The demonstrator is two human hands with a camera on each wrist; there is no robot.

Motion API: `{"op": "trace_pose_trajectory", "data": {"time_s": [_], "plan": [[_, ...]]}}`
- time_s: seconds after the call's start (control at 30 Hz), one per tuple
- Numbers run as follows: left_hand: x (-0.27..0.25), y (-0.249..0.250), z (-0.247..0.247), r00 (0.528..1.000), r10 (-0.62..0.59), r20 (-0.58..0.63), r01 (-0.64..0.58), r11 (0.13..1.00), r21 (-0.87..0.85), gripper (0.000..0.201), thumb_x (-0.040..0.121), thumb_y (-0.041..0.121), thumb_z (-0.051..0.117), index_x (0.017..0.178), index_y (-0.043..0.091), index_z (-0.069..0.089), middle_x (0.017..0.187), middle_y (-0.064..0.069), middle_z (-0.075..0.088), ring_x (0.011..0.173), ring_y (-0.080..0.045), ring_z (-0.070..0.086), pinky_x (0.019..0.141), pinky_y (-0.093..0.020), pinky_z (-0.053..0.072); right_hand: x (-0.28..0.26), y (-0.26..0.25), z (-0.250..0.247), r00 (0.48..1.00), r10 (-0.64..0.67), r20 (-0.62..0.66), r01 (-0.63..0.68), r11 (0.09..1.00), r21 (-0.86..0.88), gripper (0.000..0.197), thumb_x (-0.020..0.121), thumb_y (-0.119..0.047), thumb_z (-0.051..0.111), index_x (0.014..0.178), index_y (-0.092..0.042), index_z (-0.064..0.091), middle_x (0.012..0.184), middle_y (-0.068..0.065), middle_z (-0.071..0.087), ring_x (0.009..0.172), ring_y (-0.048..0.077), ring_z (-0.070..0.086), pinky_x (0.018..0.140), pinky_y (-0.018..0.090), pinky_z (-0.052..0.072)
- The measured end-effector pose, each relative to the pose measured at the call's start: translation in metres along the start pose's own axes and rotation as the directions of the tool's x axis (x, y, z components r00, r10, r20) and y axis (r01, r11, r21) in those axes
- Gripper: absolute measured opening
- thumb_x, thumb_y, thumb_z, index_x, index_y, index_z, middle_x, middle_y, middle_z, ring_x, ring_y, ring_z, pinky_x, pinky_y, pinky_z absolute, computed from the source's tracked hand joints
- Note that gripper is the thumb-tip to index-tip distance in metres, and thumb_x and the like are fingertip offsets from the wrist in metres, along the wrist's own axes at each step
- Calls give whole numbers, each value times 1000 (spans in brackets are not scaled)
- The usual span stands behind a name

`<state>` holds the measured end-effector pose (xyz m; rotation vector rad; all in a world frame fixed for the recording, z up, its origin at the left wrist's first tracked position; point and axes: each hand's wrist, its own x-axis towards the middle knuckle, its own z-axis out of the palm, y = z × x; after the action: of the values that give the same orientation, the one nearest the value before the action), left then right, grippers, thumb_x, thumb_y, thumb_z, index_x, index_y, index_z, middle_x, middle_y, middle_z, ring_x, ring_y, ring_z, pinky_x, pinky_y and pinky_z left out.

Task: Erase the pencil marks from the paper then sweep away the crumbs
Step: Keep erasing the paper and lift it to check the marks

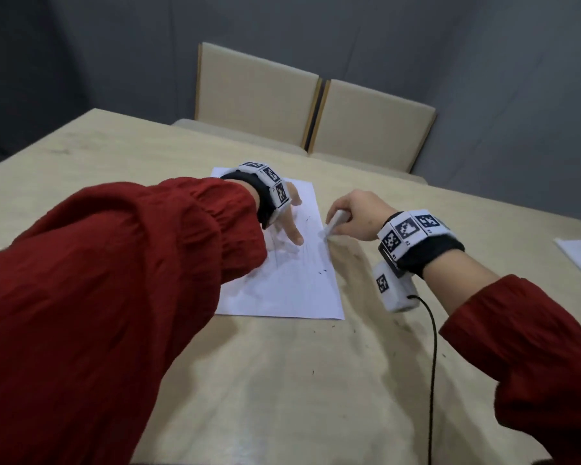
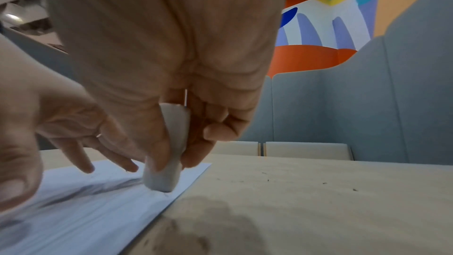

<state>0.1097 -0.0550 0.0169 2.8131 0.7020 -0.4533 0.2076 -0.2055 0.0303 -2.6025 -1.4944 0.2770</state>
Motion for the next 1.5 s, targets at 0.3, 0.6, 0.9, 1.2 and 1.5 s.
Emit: {"op": "trace_pose_trajectory", "data": {"time_s": [0.3, 0.6, 0.9, 1.2, 1.5], "plan": [[38, -11, 6, 999, 5, 35, -9, 993, 120, 125, 61, 79, 67, 155, 16, 15, 161, -7, 17, 144, -29, 25, 117, -48, 24, 73, -18, -6, 987, 58, -152, -57, 998, 9, 20, 86, -3, 57, 98, -6, 72, 101, 9, 70, 97, 27, 64, 66, 23, 42], [59, -18, 21, 999, 17, 51, -23, 992, 121, 145, 46, 86, 69, 155, 22, -2, 163, -6, -2, 149, -30, 6, 119, -54, 15, 98, -21, 12, 990, -26, -136, 24, 1000, -12, 20, 85, 2, 55, 97, -4, 70, 102, 12, 69, 100, 27, 63, 78, 26, 47], [44, -15, 13, 997, 56, 52, -62, 991, 119, 137, 47, 84, 71, 154, 18, 16, 160, -8, 21, 145, -31, 24, 115, -54, 25, 103, -19, 3, 996, -52, -71, 41, 987, -154, 22, 85, -2, 57, 101, -8, 71, 104, 9, 68, 101, 25, 62, 80, 27, 48], [48, -22, 22, 994, 110, 26, -112, 989, 99, 140, 55, 80, 71, 154, 21, -8, 163, -4, -8, 150, -29, 3, 119, -52, 13, 94, -18, 11, 996, -84, -22, 82, 993, -83, 15, 80, -8, 61, 88, -18, 69, 81, -7, 64, 81, 12, 56, 64, 19, 40], [74, -18, 25, 995, 54, -79, -66, 986, -152, 59, 94, 28, 61, 147, 12, 40, 154, -14, 34, 140, -34, 34, 114, -49, 31, 83, -20, 20, 988, -155, 27, 157, 982, -103, 8, 84, -9, 65, 92, -7, 65, 90, 1, 73, 95, 18, 61, 83, 29, 48]]}}
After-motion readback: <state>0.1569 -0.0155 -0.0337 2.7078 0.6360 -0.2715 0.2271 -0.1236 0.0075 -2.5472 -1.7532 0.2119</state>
